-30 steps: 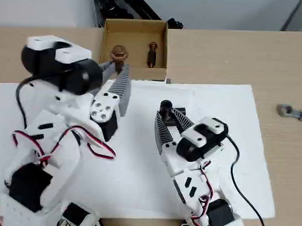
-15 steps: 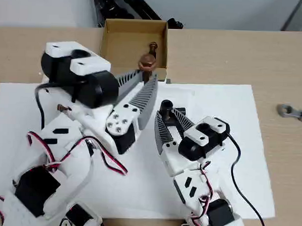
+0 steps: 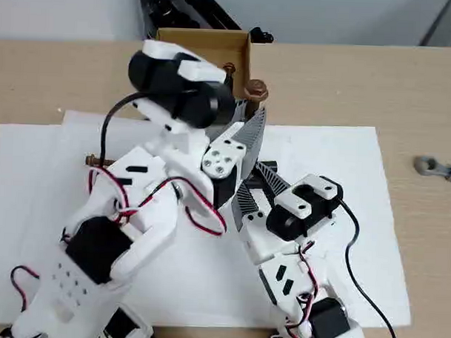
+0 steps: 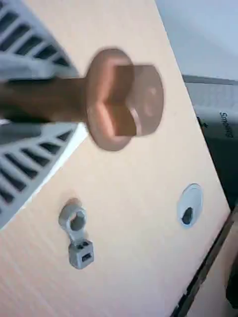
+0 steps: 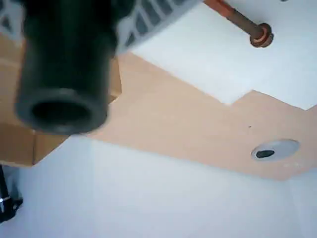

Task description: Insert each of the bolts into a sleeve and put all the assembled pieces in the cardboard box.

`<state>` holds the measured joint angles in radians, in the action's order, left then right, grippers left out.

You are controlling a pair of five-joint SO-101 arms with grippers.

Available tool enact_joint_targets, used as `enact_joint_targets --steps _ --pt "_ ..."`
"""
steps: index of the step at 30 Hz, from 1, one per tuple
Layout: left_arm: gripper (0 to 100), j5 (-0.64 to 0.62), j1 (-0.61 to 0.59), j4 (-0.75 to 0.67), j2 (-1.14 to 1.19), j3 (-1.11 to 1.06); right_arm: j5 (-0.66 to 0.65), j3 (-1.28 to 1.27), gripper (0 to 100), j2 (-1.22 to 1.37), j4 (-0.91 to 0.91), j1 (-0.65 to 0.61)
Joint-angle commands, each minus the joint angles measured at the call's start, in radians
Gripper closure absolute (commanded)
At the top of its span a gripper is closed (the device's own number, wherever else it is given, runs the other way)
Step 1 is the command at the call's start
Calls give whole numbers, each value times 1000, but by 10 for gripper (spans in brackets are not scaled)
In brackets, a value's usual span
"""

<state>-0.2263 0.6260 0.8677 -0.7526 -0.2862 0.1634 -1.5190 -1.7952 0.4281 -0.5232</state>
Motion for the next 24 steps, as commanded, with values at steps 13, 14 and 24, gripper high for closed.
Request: enact_joint_targets --steps 13,14,24 --pt "994 -9 5 -69 32 -35 12 9 995 -5 -18 -5" --pt "994 -11 5 -68 31 -44 12 9 995 -5 -18 -5" --pt "994 -12 -2 -124 31 -165 12 9 995 -5 -18 -5"
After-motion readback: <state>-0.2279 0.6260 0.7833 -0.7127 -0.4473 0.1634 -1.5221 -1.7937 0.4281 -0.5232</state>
